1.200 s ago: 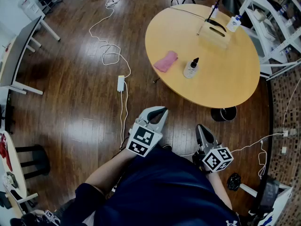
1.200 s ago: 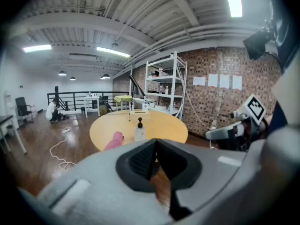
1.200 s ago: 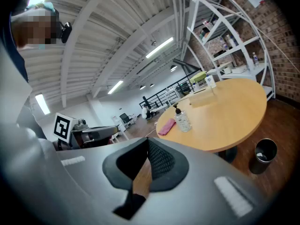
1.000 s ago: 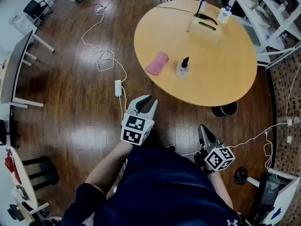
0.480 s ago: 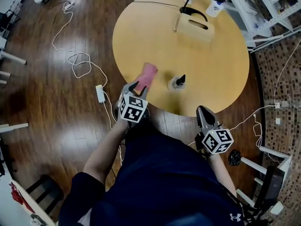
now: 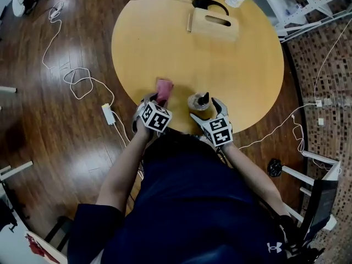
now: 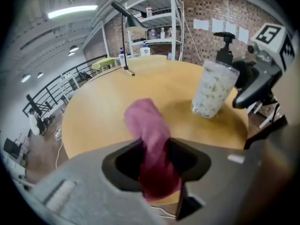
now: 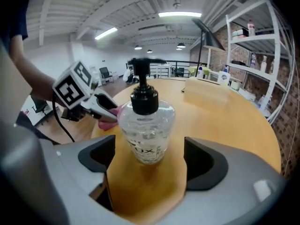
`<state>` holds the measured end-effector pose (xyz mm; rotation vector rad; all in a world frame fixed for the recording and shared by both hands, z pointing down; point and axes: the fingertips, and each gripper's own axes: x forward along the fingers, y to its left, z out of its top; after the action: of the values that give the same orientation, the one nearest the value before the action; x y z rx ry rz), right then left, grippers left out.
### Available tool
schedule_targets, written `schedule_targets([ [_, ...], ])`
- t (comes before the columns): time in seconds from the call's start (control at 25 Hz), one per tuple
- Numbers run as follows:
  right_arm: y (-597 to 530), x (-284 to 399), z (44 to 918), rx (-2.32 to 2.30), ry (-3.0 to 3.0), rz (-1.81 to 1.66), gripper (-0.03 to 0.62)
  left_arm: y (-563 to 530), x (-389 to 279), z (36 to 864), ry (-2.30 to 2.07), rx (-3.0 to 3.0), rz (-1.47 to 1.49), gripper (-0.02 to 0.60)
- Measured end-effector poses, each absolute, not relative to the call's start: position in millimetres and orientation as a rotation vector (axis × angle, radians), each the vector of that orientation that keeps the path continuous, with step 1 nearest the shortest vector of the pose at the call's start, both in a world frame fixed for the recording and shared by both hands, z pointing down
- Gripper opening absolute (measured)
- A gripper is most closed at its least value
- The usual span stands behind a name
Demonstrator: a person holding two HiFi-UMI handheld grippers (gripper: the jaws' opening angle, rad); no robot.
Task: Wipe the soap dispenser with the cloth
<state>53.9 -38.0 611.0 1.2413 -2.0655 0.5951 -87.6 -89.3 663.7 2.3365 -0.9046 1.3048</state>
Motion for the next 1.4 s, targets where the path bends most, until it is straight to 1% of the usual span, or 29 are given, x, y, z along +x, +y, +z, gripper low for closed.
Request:
schedule_targets([
  [0.04, -44.3, 52.5, 617.2, 1.231, -2.06, 0.579, 0.448, -87.2, -88.0, 662.4, -0.899, 2.317, 1.276, 0.142],
  [0.08, -49.5, 51.9, 620.5, 1.229, -2.063, 0.57, 0.448, -83.6, -88.2, 657.5, -0.89, 2.301, 1.235, 0.123],
  [0.16, -54.6, 50.4, 621.9, 1.208, -2.091, 0.536, 0.446, -76.5, -84.5, 631.8, -0.871, 2.319, 1.127, 0.112],
  [0.28, -59.0, 45.6, 609.9, 1.132, -2.135, 0.379, 0.439, -73.4, -60.5, 561.1, -0.841, 2.466, 0.961, 0.11],
  [0.32, -62.0, 46.2, 606.8, 1.121, -2.139, 0.336, 0.414, -74.1, -47.7, 536.6, -0.828, 2.526, 0.915, 0.111],
  [0.36, -66.5, 48.2, 605.5, 1.13, -2.142, 0.317, 0.371, -75.7, -34.0, 514.5, -0.812, 2.584, 0.883, 0.111],
  [0.4, -72.5, 51.4, 605.2, 1.153, -2.144, 0.317, 0.36, -77.9, -20.7, 496.0, -0.797, 2.639, 0.868, 0.112],
  [0.48, -84.3, 58.1, 604.6, 1.19, -2.15, 0.33, 0.36, -81.7, 2.6, 472.8, -0.76, 2.726, 0.891, 0.112],
  [0.64, -90.7, 64.3, 604.2, 1.122, -2.183, 0.295, 0.36, -86.9, 38.2, 464.0, -0.695, 2.85, 1.062, 0.112],
  [0.76, -88.2, 62.6, 604.7, 1.095, -2.184, 0.306, 0.36, -83.2, 62.4, 465.3, -0.584, 2.97, 1.237, 0.114],
  [0.88, -86.6, 62.0, 606.5, 1.086, -2.157, 0.335, 0.36, -69.4, 86.7, 478.8, -0.38, 3.045, 1.431, 0.114],
  [1.0, -86.3, 59.4, 608.8, 1.054, -2.144, 0.351, 0.36, -56.0, 96.5, 493.5, -0.221, 3.059, 1.612, 0.114],
  [1.08, -85.4, 59.1, 610.4, 1.037, -2.142, 0.353, 0.36, -60.9, 96.4, 495.3, -0.245, 3.022, 1.569, 0.114],
  [1.2, -78.4, 64.4, 622.3, 0.986, -2.1, 0.38, 0.352, -81.4, 92.4, 490.5, -0.356, 2.854, 1.32, 0.114],
  [1.24, -72.9, 69.0, 630.5, 0.953, -2.062, 0.401, 0.341, -88.3, 90.9, 489.1, -0.382, 2.813, 1.269, 0.112],
  [1.28, -65.7, 74.8, 640.1, 0.915, -2.017, 0.425, 0.31, -92.8, 90.3, 488.3, -0.389, 2.796, 1.244, 0.114],
  [1.36, -50.8, 84.8, 656.1, 0.882, -1.966, 0.48, 0.208, -93.8, 91.3, 487.1, -0.364, 2.821, 1.251, 0.112],
  [1.4, -45.3, 88.1, 660.4, 0.903, -1.971, 0.516, 0.198, -92.2, 91.7, 486.5, -0.348, 2.845, 1.268, 0.112],
])
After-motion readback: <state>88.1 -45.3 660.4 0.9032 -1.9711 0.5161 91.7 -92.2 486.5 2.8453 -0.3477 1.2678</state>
